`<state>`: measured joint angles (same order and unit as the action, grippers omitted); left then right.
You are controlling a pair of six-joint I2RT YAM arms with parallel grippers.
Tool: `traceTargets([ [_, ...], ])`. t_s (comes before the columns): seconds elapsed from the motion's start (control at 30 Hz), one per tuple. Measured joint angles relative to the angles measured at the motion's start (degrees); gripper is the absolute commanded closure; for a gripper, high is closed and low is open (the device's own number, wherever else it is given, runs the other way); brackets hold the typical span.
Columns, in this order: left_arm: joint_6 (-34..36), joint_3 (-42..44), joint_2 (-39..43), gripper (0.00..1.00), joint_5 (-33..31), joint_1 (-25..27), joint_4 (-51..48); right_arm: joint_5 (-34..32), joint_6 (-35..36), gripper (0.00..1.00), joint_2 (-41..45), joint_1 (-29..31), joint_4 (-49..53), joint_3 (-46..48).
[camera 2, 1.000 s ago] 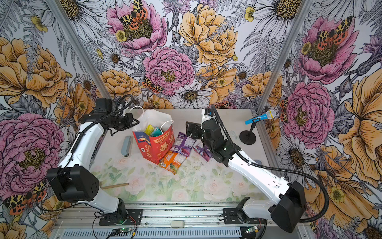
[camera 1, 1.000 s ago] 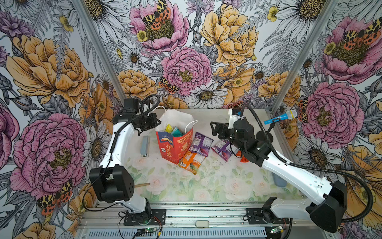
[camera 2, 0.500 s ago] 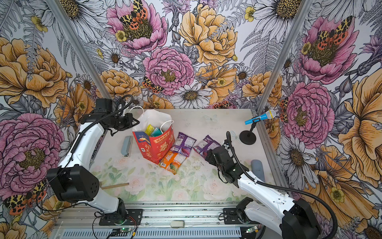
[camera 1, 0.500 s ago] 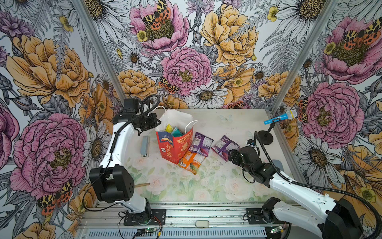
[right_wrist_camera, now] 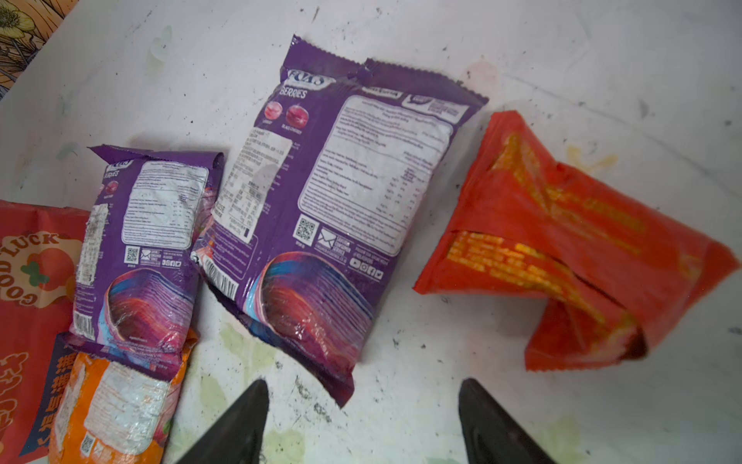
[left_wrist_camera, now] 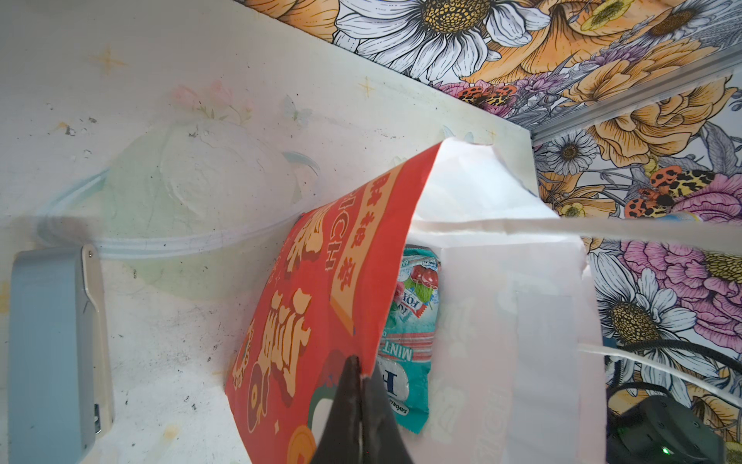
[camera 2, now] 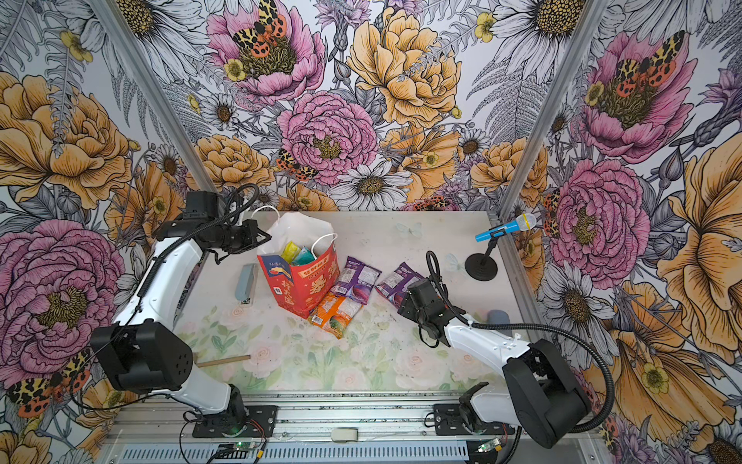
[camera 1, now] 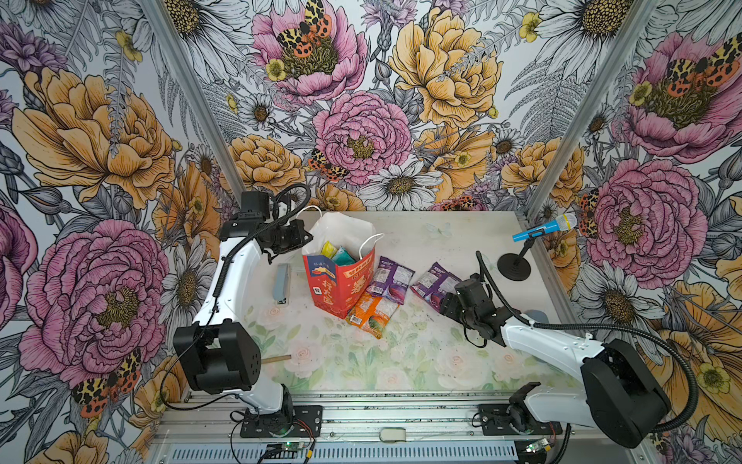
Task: Place the snacks into the paper bag
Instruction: 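Grasp the larger purple Fox's Berries bag with the right gripper and lift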
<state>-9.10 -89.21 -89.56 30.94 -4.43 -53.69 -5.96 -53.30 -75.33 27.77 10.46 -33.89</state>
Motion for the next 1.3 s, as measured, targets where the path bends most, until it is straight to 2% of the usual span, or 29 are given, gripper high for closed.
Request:
traceTargets([
  [0.43, 0.0, 0.0, 0.0, 1.0, 0.0, 0.0, 0.0, 6.08, -1.44, 0.3, -8.85, -4.24, -9.14, -1.09],
  [0.87, 0.0, 0.0, 0.0, 1.0, 0.0, 0.0, 0.0, 8.46, -2.91, 0.38, -14.56, -5.75, -15.37, -3.65],
  [1.0, 0.0, 0.0, 0.0, 1.0, 0.0, 0.0, 0.0, 9.49, -3.43, 0.53, -16.65, -5.77, -17.22, -4.11],
  [1.2, 0.0, 0.0, 0.0, 1.0, 0.0, 0.0, 0.0, 10.84, -4.63, 0.91, -17.7, -6.38, -19.76, -4.33],
  [1.27, 0.0, 0.0, 0.0, 1.0, 0.0, 0.0, 0.0, 11.21, -4.42, 0.99, -17.7, -6.38, -20.26, -4.48],
  [1.3, 0.0, 0.02, 0.0, 1.0, 0.0, 0.0, 0.0, 11.37, -4.35, 1.0, -17.68, -6.38, -20.33, -4.61],
])
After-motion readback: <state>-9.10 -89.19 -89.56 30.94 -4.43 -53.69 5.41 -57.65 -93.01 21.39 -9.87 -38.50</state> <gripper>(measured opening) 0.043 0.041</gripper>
